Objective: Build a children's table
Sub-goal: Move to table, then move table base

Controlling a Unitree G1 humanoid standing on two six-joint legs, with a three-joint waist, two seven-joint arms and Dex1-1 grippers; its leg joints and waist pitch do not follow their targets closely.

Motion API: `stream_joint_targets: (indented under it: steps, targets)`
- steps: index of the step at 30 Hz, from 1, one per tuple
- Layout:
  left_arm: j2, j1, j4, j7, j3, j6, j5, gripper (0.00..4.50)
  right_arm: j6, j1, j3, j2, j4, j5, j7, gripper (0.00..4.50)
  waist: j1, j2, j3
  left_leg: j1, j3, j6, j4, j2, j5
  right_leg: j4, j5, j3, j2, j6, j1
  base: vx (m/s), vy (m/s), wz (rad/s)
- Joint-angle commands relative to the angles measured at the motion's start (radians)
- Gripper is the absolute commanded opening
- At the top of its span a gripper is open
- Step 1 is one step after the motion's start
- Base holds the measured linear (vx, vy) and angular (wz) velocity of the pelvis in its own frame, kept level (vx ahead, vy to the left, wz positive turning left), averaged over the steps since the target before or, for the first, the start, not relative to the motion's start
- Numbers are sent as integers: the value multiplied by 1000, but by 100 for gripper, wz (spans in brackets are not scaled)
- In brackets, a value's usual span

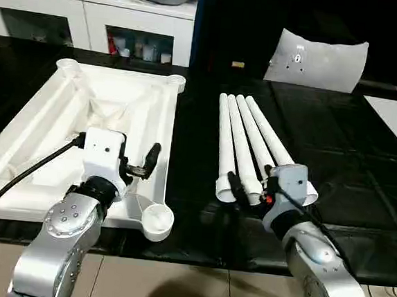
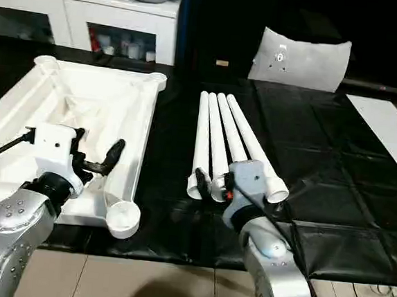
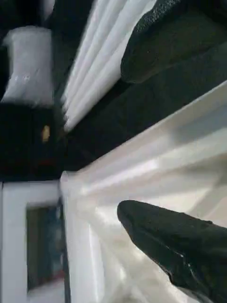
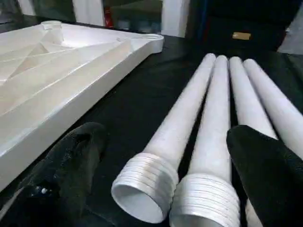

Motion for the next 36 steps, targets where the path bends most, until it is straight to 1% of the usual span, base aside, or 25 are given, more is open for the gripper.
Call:
stream_joint_targets:
  steps: [1, 2, 3, 4, 5, 6, 7, 8, 10, 12, 13, 15, 16, 17, 18, 19, 20, 21, 22, 23, 24, 28, 30, 31, 36]
  targets:
    - [33, -10, 15, -75, 17, 16, -32, 446, -21, -7, -8, -21, -7, 18, 42, 450, 1, 15, -39, 4, -18, -23, -100, 59, -234, -82, -133, 63, -87, -113, 34, 0, 0, 0]
    - [61, -25, 31, -118, 33, 10, -50, 446, -29, -13, 5, -43, -10, 21, 78, 450, 5, 17, -42, 10, -17, -18, -97, 58, -219, -81, -106, 64, -88, -119, 35, 0, 0, 0]
    - [64, -26, 32, -122, 34, 9, -51, 446, -29, -14, 6, -45, -11, 21, 81, 450, 5, 21, -42, 9, -15, -10, -97, 57, -178, -74, -40, 65, -87, -134, 38, 0, 0, 0]
    - [116, -36, 36, -206, 43, 2, -83, 446, -36, -15, 29, -74, -23, 26, 131, 450, 8, 21, -41, 9, -14, -5, -97, 57, -161, -74, -15, 63, -88, -143, 42, 0, 0, 0]
    - [116, -36, 36, -206, 43, 2, -83, 446, -36, -15, 29, -74, -23, 26, 131, 450, 10, 22, -40, 11, -13, -2, -97, 57, -166, -74, -18, 64, -88, -145, 41, 0, 0, 0]
    - [158, -36, 32, -265, 40, 2, -99, 446, -40, -14, 36, -83, -29, 33, 154, 450, 12, 24, -38, 13, -12, -1, -98, 57, -174, -75, -32, 64, -90, -150, 41, 0, 0, 0]
    - [252, -33, 28, -384, 29, -2, -117, 446, -30, -16, 48, -105, -28, 46, 198, 450, 16, 24, -38, 16, -11, 0, -100, 58, -189, -75, -63, 64, -90, -153, 40, 0, 0, 0]
    - [254, -33, 28, -387, 28, -2, -117, 446, -30, -17, 48, -106, -28, 46, 199, 450, 15, 21, -35, 15, -10, 3, -102, 58, -193, -77, -77, 65, -90, -152, 41, 0, 0, 0]
    - [368, -26, 14, -563, 7, 5, -174, 446, -14, -33, 55, -135, -10, 46, 236, 450, 19, 14, -31, 20, -7, -2, -106, 59, -224, -79, -154, 67, -92, -156, 35, 0, 0, 0]
    - [397, -29, 19, -602, -3, -11, -168, 419, -4, -40, 60, -147, -5, 44, 248, 450, 19, 19, -26, 21, -7, -10, -109, 61, -249, -80, -197, 68, -92, -155, 32, 0, 0, 0]
    - [449, -42, 43, -679, -27, -40, -158, 411, 9, -54, 80, -176, -2, 41, 286, 450, 22, 18, -23, 27, -5, -18, -111, 62, -293, -87, -274, 71, -94, -141, 28, 0, 0, 0]
    - [484, -58, 69, -740, -43, -50, -157, 399, 17, -62, 96, -204, -1, 38, 319, 450, 22, 23, -22, 29, -5, -29, -114, 63, -310, -88, -296, 73, -94, -134, 26, 0, 0, 0]
    - [535, -84, 111, -818, -78, -64, -141, 387, 32, -74, 113, -238, 1, 33, 356, 450, 23, 22, -21, 31, -5, -31, -114, 61, -323, -90, -312, 75, -93, -127, 24, 0, 0, 0]
    - [535, -84, 111, -818, -78, -64, -141, 377, 32, -74, 113, -238, 1, 33, 356, 450, 25, 28, -21, 33, -5, -31, -114, 61, -330, -91, -320, 76, -94, -125, 23, 0, 0, 0]
    - [553, -100, 138, -846, -95, -77, -127, 365, 39, -81, 119, -248, 3, 33, 370, 450, 22, 27, -23, 32, -4, -36, -114, 62, -324, -90, -301, 78, -96, -131, 24, 0, 0, 0]
    - [570, -112, 159, -869, -108, -91, -117, 365, 45, -84, 123, -257, 1, 35, 383, 450, 25, 36, -24, 33, -5, -38, -114, 62, -315, -88, -280, 78, -96, -136, 25, 0, 0, 0]
    - [593, -133, 201, -899, -131, -123, -89, 360, 54, -86, 132, -273, -9, 42, 409, 450, 23, 33, -26, 33, -3, -38, -112, 62, -307, -87, -262, 78, -94, -140, 26, 0, 0, 0]
    - [597, -139, 213, -905, -137, -132, -80, 353, 56, -86, 135, -277, -11, 43, 416, 450, 23, 37, -29, 33, -2, -34, -110, 61, -295, -85, -227, 78, -92, -146, 29, 0, 0, 0]
    - [609, -155, 246, -924, -153, -158, -54, 330, 62, -88, 142, -289, -17, 48, 435, 450, 23, 35, -29, 31, -2, -30, -110, 61, -282, -82, -202, 77, -93, -155, 32, 0, 0, 0]
    - [619, -174, 289, -941, -172, -193, -21, 330, 71, -88, 148, -300, -25, 60, 454, 450, 23, 35, -29, 31, -2, -30, -110, 61, -282, -82, -202, 77, -93, -155, 32, 0, 0, 0]
    - [626, -190, 323, -956, -186, -221, 4, 321, 76, -85, 155, -310, -35, 68, 470, 450, 22, 41, -29, 31, 0, -22, -108, 61, -262, -84, -178, 78, -93, -161, 34, 0, 0, 0]
    - [638, -234, 391, -1006, -212, -247, 18, 285, 100, -67, 174, -342, -72, 94, 516, 450, 26, 44, -36, 31, 2, -11, -104, 64, -201, -74, -91, 77, -97, -198, 41, 0, 0, 0]
    - [645, -238, 398, -1023, -219, -249, 20, 273, 106, -61, 174, -343, -79, 101, 521, 450, 27, 43, -35, 30, 3, -7, -104, 64, -192, -71, -78, 76, -97, -208, 41, 0, 0, 0]
    - [662, -239, 412, -1063, -234, -256, 22, 258, 110, -55, 179, -343, -92, 102, 524, 450, 27, 43, -35, 31, 4, -6, -104, 64, -195, -72, -87, 76, -97, -212, 40, 0, 0, 0]
    - [666, -233, 437, -1086, -240, -276, 39, 222, 99, -74, 186, -327, -73, 78, 501, 450, 25, 42, -31, 35, 4, -18, -107, 67, -237, -76, -156, 77, -98, -213, 36, 0, 0, 0]
